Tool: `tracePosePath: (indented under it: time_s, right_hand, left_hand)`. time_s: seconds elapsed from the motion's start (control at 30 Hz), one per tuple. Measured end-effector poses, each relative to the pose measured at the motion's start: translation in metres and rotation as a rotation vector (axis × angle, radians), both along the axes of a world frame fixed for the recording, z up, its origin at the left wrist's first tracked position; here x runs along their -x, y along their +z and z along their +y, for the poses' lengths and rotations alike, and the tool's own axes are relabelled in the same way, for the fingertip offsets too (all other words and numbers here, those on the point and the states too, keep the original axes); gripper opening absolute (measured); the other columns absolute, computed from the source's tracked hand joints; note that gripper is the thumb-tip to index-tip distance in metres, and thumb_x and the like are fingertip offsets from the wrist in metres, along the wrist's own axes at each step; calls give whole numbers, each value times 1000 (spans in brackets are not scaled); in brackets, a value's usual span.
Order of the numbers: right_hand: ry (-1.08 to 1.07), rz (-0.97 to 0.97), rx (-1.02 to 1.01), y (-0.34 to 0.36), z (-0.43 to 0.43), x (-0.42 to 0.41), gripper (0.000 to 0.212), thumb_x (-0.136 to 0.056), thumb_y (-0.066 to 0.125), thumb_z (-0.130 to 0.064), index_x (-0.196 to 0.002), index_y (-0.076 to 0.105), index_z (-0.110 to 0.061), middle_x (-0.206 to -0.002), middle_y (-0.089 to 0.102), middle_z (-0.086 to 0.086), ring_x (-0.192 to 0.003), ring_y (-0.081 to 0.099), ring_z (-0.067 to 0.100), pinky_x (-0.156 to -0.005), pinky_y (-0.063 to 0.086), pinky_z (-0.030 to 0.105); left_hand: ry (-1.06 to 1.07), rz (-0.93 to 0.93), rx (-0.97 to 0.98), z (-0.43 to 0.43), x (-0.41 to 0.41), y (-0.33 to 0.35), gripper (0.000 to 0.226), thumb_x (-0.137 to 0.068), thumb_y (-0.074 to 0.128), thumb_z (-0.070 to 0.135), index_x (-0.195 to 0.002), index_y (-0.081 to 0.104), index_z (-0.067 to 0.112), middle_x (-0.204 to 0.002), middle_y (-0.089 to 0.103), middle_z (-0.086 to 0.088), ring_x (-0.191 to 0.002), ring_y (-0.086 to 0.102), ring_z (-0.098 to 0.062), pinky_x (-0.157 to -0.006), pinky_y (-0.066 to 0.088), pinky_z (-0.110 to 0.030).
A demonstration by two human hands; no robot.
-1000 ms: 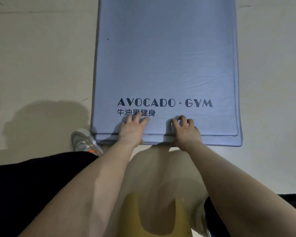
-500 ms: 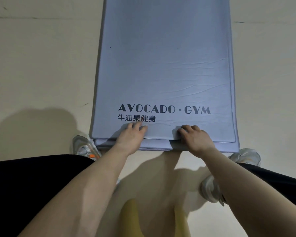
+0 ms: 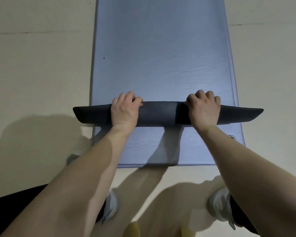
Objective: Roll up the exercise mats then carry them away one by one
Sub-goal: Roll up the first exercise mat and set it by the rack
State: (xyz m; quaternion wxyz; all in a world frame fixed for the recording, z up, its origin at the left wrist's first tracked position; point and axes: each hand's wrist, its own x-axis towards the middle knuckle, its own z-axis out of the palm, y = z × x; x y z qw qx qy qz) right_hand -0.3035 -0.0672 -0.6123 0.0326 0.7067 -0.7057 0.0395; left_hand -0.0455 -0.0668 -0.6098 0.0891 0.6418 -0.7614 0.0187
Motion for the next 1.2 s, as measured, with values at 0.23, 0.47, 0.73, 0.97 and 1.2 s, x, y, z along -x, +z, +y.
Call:
tracePosePath:
  time_s: [0.23, 0.47, 0.73, 0.97, 1.2]
  right_hand:
    - [202, -56, -127, -47, 40, 17, 50, -95, 59, -53, -116, 71, -9, -109, 65, 12, -102, 59, 39, -100, 42, 49]
    - [291, 9, -219, -68, 50, 25, 69, -91, 64, -60, -129, 58, -3, -117, 65, 15, -113, 61, 39, -109, 38, 49]
    - [239, -11, -658, 10, 35, 22, 60, -96, 31, -77, -93, 49, -20, -85, 56, 0, -77, 54, 29, -66, 39, 39]
    - [151, -92, -759, -2, 3, 16, 55, -92, 45, -79, -93, 56, -25, -97, 63, 4, -98, 60, 30, -84, 44, 41]
    - [292, 23, -268, -40, 68, -10, 87, -87, 48, -74, -140, 56, -4, -144, 54, 24, -133, 50, 44, -115, 35, 58]
  left_hand:
    - [-123, 12, -223, 50, -18, -55, 74, -81, 66, 62, -133, 62, 9, -124, 62, -6, -111, 52, -31, -93, 51, -43]
    - [-190, -5, -185, 48, -21, -62, 63, -73, 79, 47, -116, 68, 2, -113, 69, -10, -97, 66, -33, -79, 60, -41]
    - [-99, -70, -629, 32, -31, 10, 56, -99, 38, 65, -116, 60, 16, -109, 70, -9, -100, 64, -31, -79, 46, -40]
    - [10, -107, -693, 1, -20, -5, 46, -98, 40, 66, -119, 57, 28, -113, 68, -3, -106, 60, -28, -84, 35, -40]
    - [307, -7, -384, -18, 4, -37, 37, -86, 62, 64, -99, 62, 29, -112, 57, -4, -112, 47, -28, -99, 31, -43]
